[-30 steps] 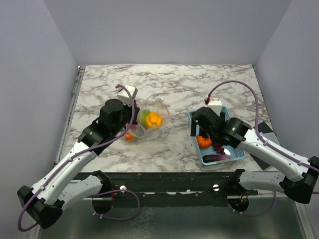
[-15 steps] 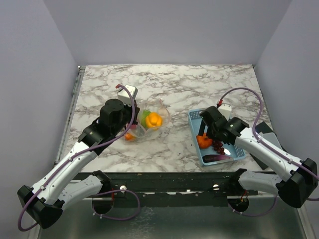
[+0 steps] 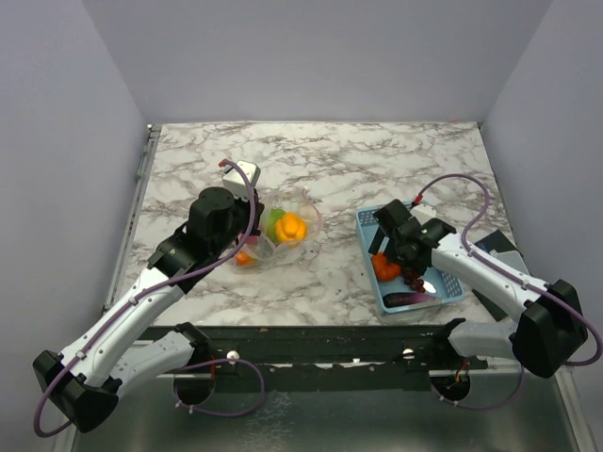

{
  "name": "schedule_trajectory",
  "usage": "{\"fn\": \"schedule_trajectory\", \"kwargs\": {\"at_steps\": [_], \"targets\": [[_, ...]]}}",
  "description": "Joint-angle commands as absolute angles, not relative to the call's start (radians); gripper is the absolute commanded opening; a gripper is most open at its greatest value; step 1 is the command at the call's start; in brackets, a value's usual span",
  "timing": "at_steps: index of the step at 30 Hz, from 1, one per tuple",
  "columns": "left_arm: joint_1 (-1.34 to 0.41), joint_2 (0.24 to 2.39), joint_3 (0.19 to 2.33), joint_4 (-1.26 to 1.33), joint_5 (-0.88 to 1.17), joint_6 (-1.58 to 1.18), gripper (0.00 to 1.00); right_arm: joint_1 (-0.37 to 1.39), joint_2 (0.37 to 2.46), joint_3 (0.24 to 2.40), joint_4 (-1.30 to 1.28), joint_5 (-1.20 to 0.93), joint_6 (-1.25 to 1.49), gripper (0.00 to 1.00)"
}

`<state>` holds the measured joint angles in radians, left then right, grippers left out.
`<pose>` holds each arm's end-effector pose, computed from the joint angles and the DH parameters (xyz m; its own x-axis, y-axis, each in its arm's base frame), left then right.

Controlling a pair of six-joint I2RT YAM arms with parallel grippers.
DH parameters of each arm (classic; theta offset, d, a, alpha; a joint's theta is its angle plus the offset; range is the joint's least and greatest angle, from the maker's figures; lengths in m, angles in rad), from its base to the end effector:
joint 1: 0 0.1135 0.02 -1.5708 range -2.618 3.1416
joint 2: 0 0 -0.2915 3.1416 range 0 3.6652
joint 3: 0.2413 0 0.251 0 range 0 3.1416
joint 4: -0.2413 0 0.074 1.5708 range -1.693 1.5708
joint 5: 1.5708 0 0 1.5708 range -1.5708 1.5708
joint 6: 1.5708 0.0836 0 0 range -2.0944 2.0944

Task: Place the food in the zip-top bag and seal the zipper
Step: Pick up the fake vegetable from the bin.

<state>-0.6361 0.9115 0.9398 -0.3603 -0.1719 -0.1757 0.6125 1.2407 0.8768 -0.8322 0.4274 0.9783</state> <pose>0.1945 -0.1258 0.3598 -0.3377 0.0353 -0.9406 0.4024 0.9088 -0.1104 0.2078 0.1036 0.2189 -0.7563 0.3913 -0.5244 0.4088 0.9083 0.0882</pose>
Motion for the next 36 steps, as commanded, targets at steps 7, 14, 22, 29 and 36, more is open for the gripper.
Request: {"fn": "schedule_trajectory", "kwargs": {"at_steps": [7,14,22,29,36], "targets": [[-0.634,0.916,0.930,-0.352,-0.153,-0.185,0.00,0.586,1.330,0.861,-0.812,0.402,1.189,1.00],[-0.634,0.917,0.930,-0.353,-0.155,-0.184,0.00,0.580,1.379,0.845,-0.789,0.379,1.260,1.00],[-0.634,0.920,0.931,-0.354,-0.153,-0.186,0.00,0.575,1.418,0.808,-0.755,0.366,1.289,0.91],[-0.634,0.923,0.931,-0.355,-0.157,-0.186,0.00,0.573,1.395,0.814,-0.788,0.409,1.297,0.56],[-0.634,0.925,0.931,-0.356,-0.156,-0.187,0.00,0.573,1.320,0.847,-0.865,0.460,1.313,0.40]]}}
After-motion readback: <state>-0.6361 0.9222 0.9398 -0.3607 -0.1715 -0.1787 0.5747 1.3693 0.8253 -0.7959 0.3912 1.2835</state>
